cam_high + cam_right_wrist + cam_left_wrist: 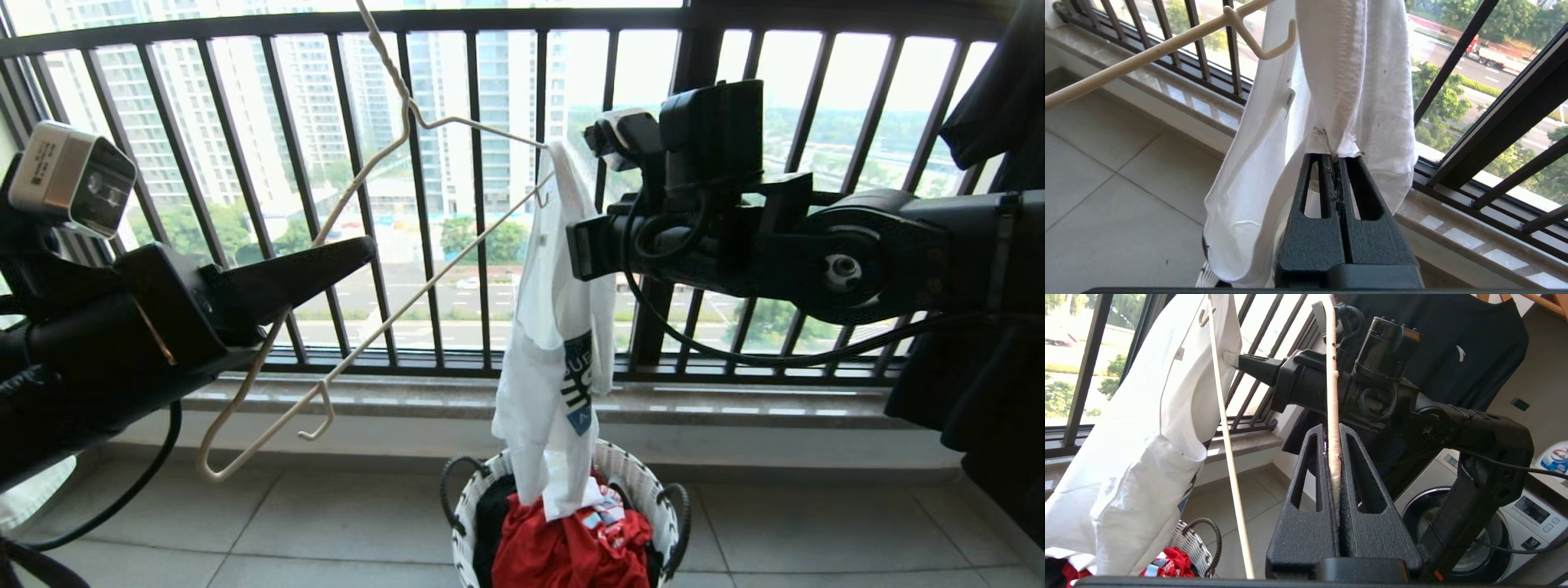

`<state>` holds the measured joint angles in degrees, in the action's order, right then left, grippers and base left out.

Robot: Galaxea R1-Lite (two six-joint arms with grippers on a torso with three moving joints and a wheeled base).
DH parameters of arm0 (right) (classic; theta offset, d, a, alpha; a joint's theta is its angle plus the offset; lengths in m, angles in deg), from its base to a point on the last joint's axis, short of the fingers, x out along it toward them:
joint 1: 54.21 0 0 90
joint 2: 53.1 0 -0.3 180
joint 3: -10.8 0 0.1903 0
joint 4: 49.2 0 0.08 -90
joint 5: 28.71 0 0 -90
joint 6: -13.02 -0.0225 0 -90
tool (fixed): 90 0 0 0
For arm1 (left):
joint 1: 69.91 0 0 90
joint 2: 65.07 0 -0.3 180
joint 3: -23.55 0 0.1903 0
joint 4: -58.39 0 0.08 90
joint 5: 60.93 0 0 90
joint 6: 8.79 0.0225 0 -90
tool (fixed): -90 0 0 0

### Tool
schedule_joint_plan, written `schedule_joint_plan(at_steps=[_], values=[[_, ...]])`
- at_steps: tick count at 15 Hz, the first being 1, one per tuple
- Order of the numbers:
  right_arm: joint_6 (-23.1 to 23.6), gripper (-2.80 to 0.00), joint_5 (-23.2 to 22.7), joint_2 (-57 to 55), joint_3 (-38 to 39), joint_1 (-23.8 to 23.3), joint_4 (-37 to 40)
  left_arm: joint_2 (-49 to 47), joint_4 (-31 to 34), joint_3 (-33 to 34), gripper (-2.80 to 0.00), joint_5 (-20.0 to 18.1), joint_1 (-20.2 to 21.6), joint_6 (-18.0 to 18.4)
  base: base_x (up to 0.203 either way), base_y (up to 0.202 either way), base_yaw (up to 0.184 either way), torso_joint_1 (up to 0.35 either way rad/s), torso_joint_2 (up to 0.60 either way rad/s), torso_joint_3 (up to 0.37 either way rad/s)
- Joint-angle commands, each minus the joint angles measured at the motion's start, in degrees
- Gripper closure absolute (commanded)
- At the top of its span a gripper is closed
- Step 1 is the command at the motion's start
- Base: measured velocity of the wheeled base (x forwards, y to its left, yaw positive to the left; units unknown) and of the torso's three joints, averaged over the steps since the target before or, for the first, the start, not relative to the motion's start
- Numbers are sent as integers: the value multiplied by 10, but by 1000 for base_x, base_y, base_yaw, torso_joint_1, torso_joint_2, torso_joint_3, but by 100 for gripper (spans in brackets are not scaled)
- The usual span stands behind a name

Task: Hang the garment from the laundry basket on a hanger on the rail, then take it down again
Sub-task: Hang the clothes on the clothes rack

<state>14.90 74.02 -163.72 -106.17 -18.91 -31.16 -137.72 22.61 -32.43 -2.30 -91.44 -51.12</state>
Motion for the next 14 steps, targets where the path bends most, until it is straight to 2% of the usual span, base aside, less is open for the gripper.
schedule_joint_plan(at_steps=[1, 6, 10, 14], values=[[2, 0, 2, 24, -4, -4, 24, -5, -3, 0, 0, -2, 0, -2, 0, 0, 0, 0, 0, 0], [29, 0, 2, 29, -36, -23, 33, -7, -3, 0, 0, -2, 0, -1, 0, 0, 0, 0, 0, 0], [73, 0, 2, 30, -68, -29, 34, -12, -2, 2, 0, -3, -2, -2, 0, 0, 0, 0, 0, 0], [84, 0, 2, 17, -146, -30, 94, -14, 0, 7, 0, -7, -15, -3, 0, 0, 0, 0, 0, 0]])
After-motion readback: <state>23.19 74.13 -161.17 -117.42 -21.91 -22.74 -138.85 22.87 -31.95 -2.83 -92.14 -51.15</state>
